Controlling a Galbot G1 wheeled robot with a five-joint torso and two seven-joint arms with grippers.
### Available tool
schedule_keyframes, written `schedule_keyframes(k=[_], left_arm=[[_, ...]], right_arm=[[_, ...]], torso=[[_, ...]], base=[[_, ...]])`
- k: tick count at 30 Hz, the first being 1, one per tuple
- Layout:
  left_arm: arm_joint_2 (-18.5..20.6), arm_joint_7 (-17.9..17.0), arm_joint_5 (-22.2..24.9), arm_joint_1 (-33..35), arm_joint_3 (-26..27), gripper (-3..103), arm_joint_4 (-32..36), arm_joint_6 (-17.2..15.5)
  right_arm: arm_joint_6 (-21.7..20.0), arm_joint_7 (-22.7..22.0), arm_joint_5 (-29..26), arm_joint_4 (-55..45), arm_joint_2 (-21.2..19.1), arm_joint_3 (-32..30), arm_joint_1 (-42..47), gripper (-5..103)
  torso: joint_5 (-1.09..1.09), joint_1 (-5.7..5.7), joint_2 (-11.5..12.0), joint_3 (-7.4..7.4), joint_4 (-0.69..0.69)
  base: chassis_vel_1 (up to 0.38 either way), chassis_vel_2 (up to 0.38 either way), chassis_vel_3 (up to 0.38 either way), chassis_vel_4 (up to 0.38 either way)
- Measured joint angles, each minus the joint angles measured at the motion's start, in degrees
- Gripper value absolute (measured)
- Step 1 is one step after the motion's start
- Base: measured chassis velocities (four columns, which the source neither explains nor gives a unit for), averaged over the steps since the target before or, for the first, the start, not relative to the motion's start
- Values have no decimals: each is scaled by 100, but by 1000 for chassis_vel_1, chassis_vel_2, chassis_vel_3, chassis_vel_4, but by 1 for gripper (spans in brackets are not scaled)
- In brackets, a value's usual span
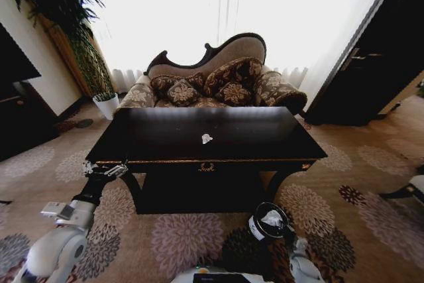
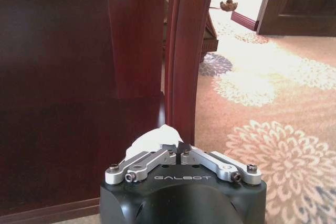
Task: Move to the front of the table and place the trash on the table into the trash bin.
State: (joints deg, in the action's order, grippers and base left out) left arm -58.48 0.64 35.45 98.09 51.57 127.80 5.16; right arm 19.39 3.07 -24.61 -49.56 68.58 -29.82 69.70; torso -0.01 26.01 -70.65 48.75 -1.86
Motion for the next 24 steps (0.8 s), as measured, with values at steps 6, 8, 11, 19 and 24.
schedule_keyframes(k=[6,8,11,19,24], left_arm=[[0,0,0,0,0,100,0,0],[0,0,0,0,0,100,0,0],[0,0,0,0,0,100,0,0],[0,0,0,0,0,100,0,0],[0,0,0,0,0,100,0,0]], right_arm=[[-104,-187,313,489,-190,104,-334,0],[-120,-193,319,543,-214,116,-361,0],[-140,-193,371,680,-228,165,-405,0],[-170,-207,505,733,-112,206,-453,0],[-247,-237,650,730,-126,275,-506,5]], torso=[[0,0,0,0,-1],[-1,0,0,0,-1],[0,0,0,0,0],[1,0,0,0,0],[0,0,0,0,-1]], base=[[0,0,0,0],[0,0,0,0],[0,0,0,0],[0,0,0,0],[0,0,0,0]])
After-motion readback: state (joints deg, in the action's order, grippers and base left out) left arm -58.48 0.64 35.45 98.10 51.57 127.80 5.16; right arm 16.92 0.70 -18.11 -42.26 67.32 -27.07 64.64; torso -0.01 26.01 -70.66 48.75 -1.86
